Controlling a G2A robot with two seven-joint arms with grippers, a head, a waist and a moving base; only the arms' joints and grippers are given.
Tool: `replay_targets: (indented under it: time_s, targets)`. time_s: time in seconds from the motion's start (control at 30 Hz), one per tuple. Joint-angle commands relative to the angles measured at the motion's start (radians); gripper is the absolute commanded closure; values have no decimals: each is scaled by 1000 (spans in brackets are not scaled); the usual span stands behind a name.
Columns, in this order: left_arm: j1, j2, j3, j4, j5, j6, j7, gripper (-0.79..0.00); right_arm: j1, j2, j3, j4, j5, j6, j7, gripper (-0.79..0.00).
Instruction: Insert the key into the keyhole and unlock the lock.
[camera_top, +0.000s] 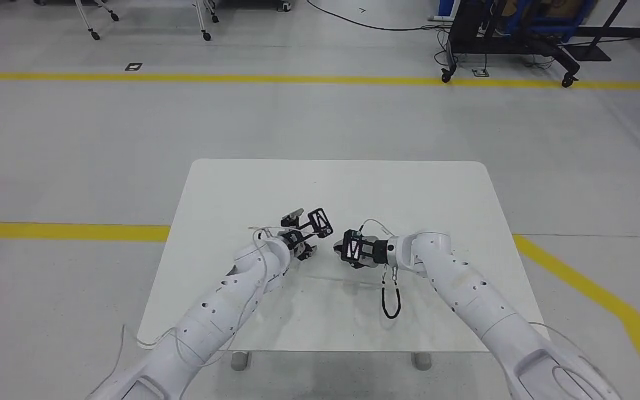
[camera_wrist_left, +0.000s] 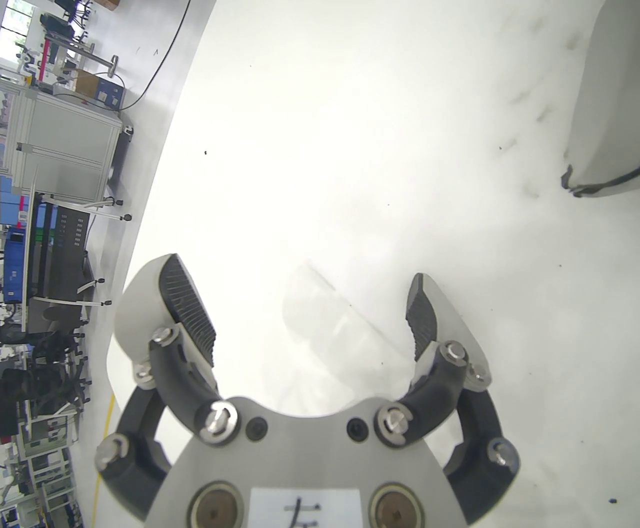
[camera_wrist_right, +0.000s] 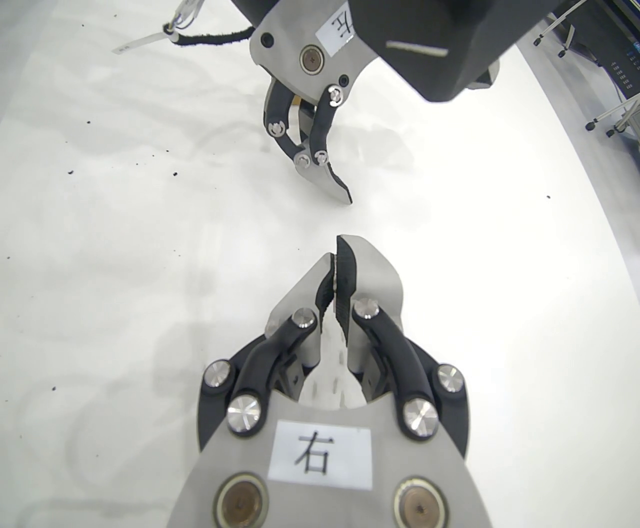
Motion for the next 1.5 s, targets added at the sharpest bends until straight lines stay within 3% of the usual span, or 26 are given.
replay_targets:
  time_s: [0.0, 0.27, 0.57, 0.63, 0.87, 0.97, 1.07, 1.17, 1.27, 1.37, 1.47]
  targets:
    - [-2, -2, 0, 5, 2, -2, 2, -785, 0, 0, 0, 0, 0, 0, 0, 0]
    - [6, -10, -8, -9, -5, -2, -2, -785, -65, 27, 89, -97, 47, 88, -11, 0]
    - [14, 0, -86, -100, -48, 0, 35, -785, -228, 96, 319, -295, 133, 67, -107, 0]
    - [34, 10, -138, -160, -67, 33, 52, -785, -228, 96, 319, -295, 133, 67, -107, 0]
    - [34, 10, -138, -160, -67, 33, 52, -785, -228, 96, 319, -295, 133, 67, -107, 0]
    - [96, 18, -166, -175, -57, 97, 144, -785, -238, 91, 310, -297, 163, 98, -102, 0]
    - [189, 35, -281, -197, -212, 133, 324, -785, -223, 82, 309, -262, 288, 77, -123, 0]
    - [267, 49, -391, -242, -371, 96, 463, -785, -215, 69, 309, -233, 455, 77, -111, 0]
    - [312, 59, -451, -294, -485, 8, 509, -785, -209, 61, 316, -229, 631, 69, -41, 0]
    - [323, 59, -508, -289, -754, -127, 516, -785, -205, 57, 322, -234, 791, 53, 58, 0]
    - [318, 59, -524, -292, -790, -120, 515, -785, -201, 57, 319, -247, 898, 29, 158, 0]
